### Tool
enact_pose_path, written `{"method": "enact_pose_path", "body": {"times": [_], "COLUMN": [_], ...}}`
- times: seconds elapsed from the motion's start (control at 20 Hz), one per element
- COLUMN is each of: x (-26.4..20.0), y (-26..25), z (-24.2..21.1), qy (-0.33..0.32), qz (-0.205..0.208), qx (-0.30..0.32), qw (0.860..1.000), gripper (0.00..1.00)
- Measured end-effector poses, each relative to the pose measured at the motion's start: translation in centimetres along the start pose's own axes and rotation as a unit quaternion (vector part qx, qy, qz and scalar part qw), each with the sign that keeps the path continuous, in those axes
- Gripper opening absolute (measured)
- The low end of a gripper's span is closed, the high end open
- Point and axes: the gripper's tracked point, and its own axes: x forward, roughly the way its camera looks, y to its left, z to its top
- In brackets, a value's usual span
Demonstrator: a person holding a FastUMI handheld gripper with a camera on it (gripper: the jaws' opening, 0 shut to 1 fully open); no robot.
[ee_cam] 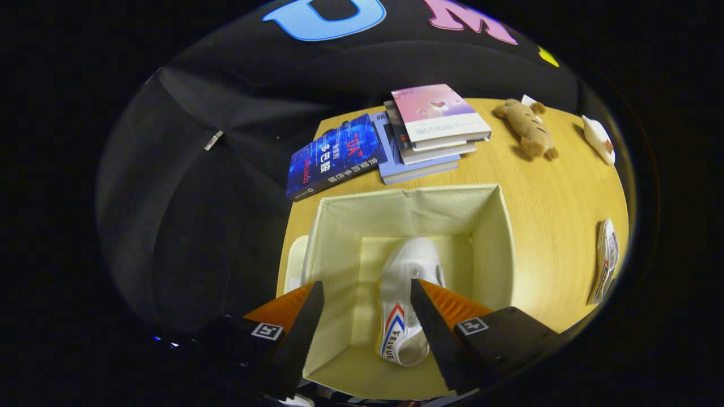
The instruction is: Open the storage box then place both shoes into the box .Put the left shoe in first, then the right shoe, with the right side of both shoes facing outward in a uniform manner.
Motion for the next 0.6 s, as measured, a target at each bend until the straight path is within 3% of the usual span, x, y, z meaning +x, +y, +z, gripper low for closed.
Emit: {"method": "enact_pose_path", "body": {"times": [0.05, 0.25, 0.6], "x": [-0.2, -3.1, -11.8], "y": [-0.3, -3.5, -12.4], "z": [0.2, 1.5, 5.4], "qy": [-0.004, -0.030, -0.151], "qz": [0.003, 0.004, 0.002], "qx": [-0.011, -0.061, -0.119], "qw": [1.000, 0.998, 0.981], "gripper": [0.99, 0.99, 0.99]}}
